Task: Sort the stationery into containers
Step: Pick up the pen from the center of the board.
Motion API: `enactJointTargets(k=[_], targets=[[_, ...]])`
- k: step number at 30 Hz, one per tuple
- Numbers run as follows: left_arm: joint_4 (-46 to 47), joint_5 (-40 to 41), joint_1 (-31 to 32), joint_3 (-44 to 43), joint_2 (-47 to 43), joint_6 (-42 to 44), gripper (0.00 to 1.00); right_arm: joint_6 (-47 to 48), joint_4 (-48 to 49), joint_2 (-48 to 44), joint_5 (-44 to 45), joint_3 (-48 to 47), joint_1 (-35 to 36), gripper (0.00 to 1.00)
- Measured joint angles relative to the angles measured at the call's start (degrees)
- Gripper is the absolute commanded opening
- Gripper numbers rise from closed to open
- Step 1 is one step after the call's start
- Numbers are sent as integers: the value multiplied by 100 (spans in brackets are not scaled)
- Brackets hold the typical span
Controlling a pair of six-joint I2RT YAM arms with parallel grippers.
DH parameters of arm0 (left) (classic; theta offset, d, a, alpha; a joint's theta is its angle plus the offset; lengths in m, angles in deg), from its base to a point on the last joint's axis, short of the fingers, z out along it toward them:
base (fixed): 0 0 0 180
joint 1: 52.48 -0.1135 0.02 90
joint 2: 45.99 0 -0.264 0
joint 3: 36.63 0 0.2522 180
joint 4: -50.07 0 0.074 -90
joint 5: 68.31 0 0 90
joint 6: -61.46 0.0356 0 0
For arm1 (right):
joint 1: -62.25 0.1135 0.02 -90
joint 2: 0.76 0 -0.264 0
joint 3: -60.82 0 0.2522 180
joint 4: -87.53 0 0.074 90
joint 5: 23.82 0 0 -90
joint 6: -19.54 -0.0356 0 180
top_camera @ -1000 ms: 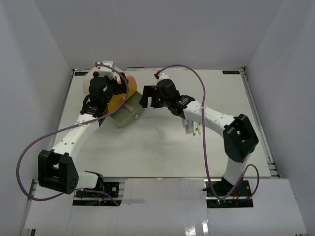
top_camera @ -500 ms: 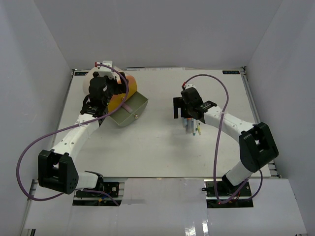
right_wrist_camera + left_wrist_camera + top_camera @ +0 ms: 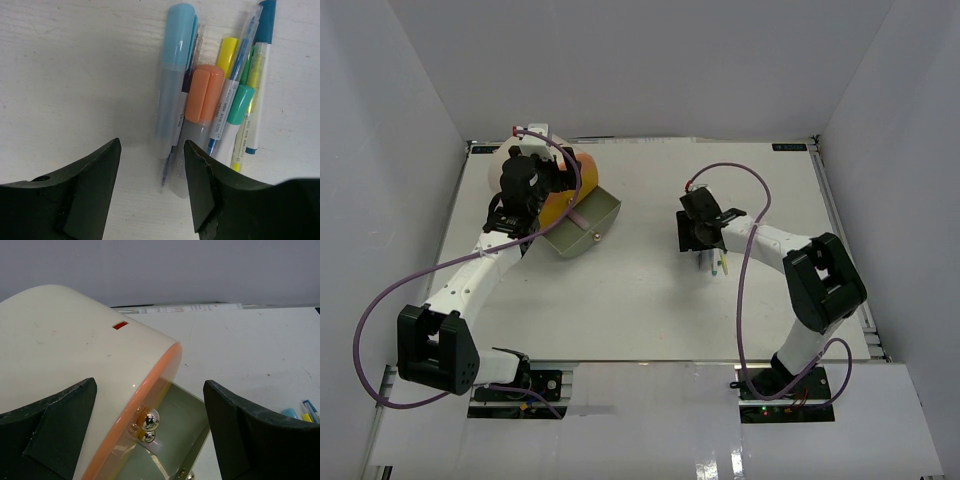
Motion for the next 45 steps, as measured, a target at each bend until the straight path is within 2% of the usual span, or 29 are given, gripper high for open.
enactJointTargets(k=[2, 6, 7, 15, 18, 25, 30, 31, 33, 37, 45], targets=[[0, 0, 0, 0, 0, 0, 98, 0, 0, 142, 4, -26, -17, 55], [0, 0, 0, 0, 0, 2, 98, 0, 2, 365, 2, -129, -59, 53], [0, 0, 0, 0, 0, 2, 98, 2, 4, 409, 4, -160, -66, 49], [0, 0, 0, 0, 0, 2, 98, 24, 20, 555, 2, -332, -94, 47], [0, 0, 0, 0, 0, 2, 98, 33, 46, 640, 0, -378, -94, 42], [0, 0, 0, 0, 0, 2, 98, 37, 79, 844, 2, -428, -94, 41], [0, 0, 0, 0, 0, 2, 98, 33, 136, 892, 2, -483, -94, 36], [0, 0, 0, 0, 0, 2, 98, 33, 140, 903, 2, -498, -94, 29], [0, 0, 0, 0, 0, 2, 98, 35, 144, 922, 0, -531, -94, 27], [0, 0, 0, -2, 0, 2, 98, 7, 173, 957, -7, -588, -94, 10], [0, 0, 0, -2, 0, 2, 98, -24, 149, 874, -50, -656, 24, 8]])
